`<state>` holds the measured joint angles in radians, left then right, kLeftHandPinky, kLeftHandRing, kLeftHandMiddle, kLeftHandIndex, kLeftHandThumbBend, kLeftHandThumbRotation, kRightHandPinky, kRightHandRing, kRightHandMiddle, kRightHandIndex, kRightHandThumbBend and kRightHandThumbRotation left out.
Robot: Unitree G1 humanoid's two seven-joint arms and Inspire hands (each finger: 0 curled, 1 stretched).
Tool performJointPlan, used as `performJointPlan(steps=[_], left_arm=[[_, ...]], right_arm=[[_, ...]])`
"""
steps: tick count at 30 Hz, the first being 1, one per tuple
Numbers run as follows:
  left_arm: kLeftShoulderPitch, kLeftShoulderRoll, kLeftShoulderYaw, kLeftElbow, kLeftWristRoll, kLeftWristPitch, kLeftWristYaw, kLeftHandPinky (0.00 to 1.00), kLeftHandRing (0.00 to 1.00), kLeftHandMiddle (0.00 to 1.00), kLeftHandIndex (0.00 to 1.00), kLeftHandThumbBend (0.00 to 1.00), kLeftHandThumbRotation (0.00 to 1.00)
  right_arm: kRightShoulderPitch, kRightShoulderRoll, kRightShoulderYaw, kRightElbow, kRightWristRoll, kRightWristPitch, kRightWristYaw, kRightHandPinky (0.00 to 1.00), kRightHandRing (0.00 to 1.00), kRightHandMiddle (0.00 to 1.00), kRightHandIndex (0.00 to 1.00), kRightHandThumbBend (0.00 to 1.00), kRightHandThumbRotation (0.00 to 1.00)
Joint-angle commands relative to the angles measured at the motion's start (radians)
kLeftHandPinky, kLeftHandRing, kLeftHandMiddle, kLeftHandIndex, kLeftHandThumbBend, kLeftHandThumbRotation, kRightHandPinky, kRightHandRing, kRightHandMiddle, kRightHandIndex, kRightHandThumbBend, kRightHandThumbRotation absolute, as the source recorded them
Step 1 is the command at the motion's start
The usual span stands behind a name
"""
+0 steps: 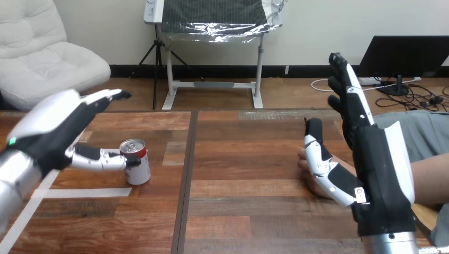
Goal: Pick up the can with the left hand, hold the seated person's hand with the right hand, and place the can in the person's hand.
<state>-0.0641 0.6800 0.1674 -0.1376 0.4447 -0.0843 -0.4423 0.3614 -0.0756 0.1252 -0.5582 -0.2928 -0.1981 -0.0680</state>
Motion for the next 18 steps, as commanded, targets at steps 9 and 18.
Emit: performJointPlan(steps=[9,18], left_arm=[[-0.229,0.088,-0.08,0.118,-0.009,-0.024,-0.065,0.82,0.89,0.9,0.87,0.82,0.2],[-0.305,0.095,-0.126,0.163,0.007,0.012,-0.103,0.79,0.87,0.89,0.87,0.83,0.2]], right_arm=[[-0.077,0.0,-0.038,-0.016,0.027,-0.004,0.008,0.85,0.95,0.97,0.95,0.0,0.0],[-0.08,-0.002,-0.043,-0.02,0.024,0.003,0.013,0.84,0.94,0.97,0.93,0.0,0.0]])
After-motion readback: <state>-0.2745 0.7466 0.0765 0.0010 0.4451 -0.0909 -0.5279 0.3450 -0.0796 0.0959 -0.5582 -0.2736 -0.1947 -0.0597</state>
